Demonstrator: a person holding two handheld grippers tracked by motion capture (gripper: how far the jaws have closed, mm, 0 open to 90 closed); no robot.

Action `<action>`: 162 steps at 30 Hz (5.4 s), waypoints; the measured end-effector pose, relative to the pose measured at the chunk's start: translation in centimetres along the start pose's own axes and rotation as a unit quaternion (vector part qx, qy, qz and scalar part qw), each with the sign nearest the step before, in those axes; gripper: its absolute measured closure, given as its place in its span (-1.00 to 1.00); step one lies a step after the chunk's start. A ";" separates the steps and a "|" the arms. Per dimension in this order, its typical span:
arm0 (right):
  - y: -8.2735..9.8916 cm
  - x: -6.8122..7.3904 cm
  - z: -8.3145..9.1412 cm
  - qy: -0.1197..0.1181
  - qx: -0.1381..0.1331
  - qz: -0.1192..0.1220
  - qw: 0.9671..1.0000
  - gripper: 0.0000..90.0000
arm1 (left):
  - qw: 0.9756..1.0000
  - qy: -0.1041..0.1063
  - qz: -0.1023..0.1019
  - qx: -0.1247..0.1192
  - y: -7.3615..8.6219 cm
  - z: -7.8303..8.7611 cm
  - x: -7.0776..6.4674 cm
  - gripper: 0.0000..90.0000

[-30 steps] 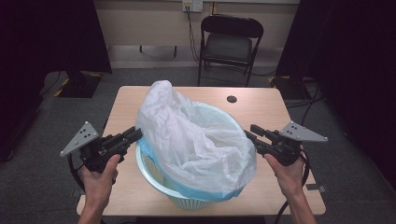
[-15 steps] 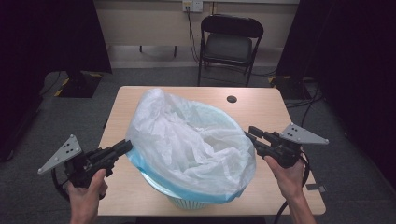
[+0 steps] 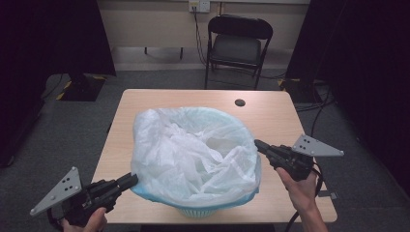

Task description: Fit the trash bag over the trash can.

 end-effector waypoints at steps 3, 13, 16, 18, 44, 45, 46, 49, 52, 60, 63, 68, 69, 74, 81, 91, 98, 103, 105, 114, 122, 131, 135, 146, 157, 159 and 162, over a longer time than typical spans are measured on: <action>0.4 0.1 0.1 0.000 0.005 0.004 1.000 1.00 | 1.000 -0.001 0.006 0.015 1.2 -0.3 0.2 0.94; 3.2 0.0 0.0 0.004 0.045 0.020 0.999 1.00 | 0.997 -0.002 0.003 0.073 4.2 -2.3 1.1 0.95; 3.7 -0.3 -0.1 0.004 0.049 0.015 0.999 1.00 | 0.996 0.001 0.007 0.089 5.2 -3.0 1.3 0.95; 3.7 -0.4 -0.1 0.007 0.046 0.012 0.999 1.00 | 0.995 0.004 0.012 0.104 6.1 -3.5 1.5 0.95; 0.8 0.5 4.8 -0.013 -0.008 0.001 1.000 0.23 | 0.999 -0.028 0.029 0.023 3.4 -3.5 4.2 -0.22; 0.8 0.5 4.9 -0.013 -0.009 0.001 1.000 0.23 | 0.999 -0.023 0.031 0.023 3.4 -3.8 4.2 -0.23; 0.8 0.5 5.0 -0.014 -0.010 0.001 1.000 0.23 | 0.999 -0.023 0.028 0.023 3.3 -4.0 4.1 -0.24; 0.7 0.5 5.5 -0.013 -0.013 -0.002 1.000 0.22 | 0.999 -0.020 0.021 0.027 3.5 -5.0 3.7 -0.26; 0.4 0.4 6.4 -0.017 -0.020 -0.009 1.000 0.17 | 0.999 -0.011 0.020 0.031 3.6 -6.1 3.3 -0.29; 0.0 1.4 8.5 -0.063 -0.037 -0.028 0.997 -0.12 | 0.999 -0.010 0.016 0.039 3.5 -6.9 3.1 -0.28; 0.5 2.3 8.5 -0.079 -0.021 -0.022 0.996 -0.34 | 0.999 -0.007 0.015 0.039 3.5 -7.0 3.0 -0.26; 1.6 2.9 7.8 -0.095 -0.003 -0.006 0.995 -0.21 | 0.999 -0.007 0.013 0.043 3.5 -7.1 3.0 -0.26; 1.7 3.0 7.7 -0.097 -0.003 -0.002 0.995 -0.09 | 0.999 -0.007 0.013 0.043 3.5 -7.1 3.0 -0.26; 1.8 2.7 7.5 -0.091 -0.010 0.006 0.996 0.49 | 0.999 -0.005 0.013 0.040 3.5 -7.0 3.0 -0.25; 2.3 2.4 7.5 -0.084 -0.014 0.028 0.996 1.00 | 0.999 -0.002 0.012 0.040 3.4 -7.2 2.8 -0.24; 6.6 1.4 6.0 -0.059 0.047 0.045 0.996 0.99 | 0.999 -0.003 0.010 0.034 3.2 -6.5 2.9 -0.23; 4.8 -0.1 7.9 -0.047 0.006 0.031 0.998 -0.02 | 1.000 -0.006 0.004 0.003 1.6 -4.2 3.1 -0.28; 3.6 -1.0 9.2 -0.045 -0.022 0.017 0.999 -0.13 | 1.000 -0.003 -0.004 -0.007 0.9 -3.0 2.9 -0.37; 3.2 -1.5 9.3 -0.038 -0.028 0.007 0.999 0.00 | 1.000 0.004 -0.008 -0.008 0.9 -2.7 2.7 -0.41; 3.2 -3.1 6.4 0.019 -0.009 -0.007 1.000 0.54 | 0.998 -0.052 0.028 0.013 1.5 -3.4 5.6 -0.11; 3.6 -4.7 1.4 0.073 0.029 -0.005 0.997 0.32 | 0.994 -0.098 0.039 0.027 1.9 -7.2 10.5 -0.27; 4.3 -3.3 1.4 0.039 0.027 -0.010 0.999 0.29 | 0.997 -0.053 0.041 0.029 2.0 -9.8 9.3 -0.26; 4.4 -3.2 3.0 0.031 0.020 -0.009 0.999 0.36 | 0.998 -0.027 0.038 0.032 2.2 -10.7 8.3 -0.25; 4.8 -5.6 6.5 0.053 0.026 -0.010 0.998 0.17 | 0.998 -0.020 0.031 0.043 2.6 -11.1 7.4 -0.39; 1.6 -7.9 8.4 0.094 -0.018 -0.019 0.995 -0.01 | 0.990 -0.088 0.066 0.090 7.3 -6.5 11.1 -0.43; 1.1 -7.5 8.6 0.090 -0.026 -0.017 0.995 -0.01 | 0.986 -0.099 0.066 0.113 8.9 -6.2 11.7 -0.41; 0.0 -6.8 8.8 0.078 -0.041 -0.020 0.996 0.01 | 0.980 -0.124 0.067 0.141 11.3 -5.4 12.9 -0.40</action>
Point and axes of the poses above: each handheld gripper's, and its own axes: z roughly backward along the jaws, y roughly out of its underside, x roughly to its left, the point moved 9 cm from there along -z, roughly forward along the jaws, and after that the axes turned 14 degrees about y, right-handed, at the moved point
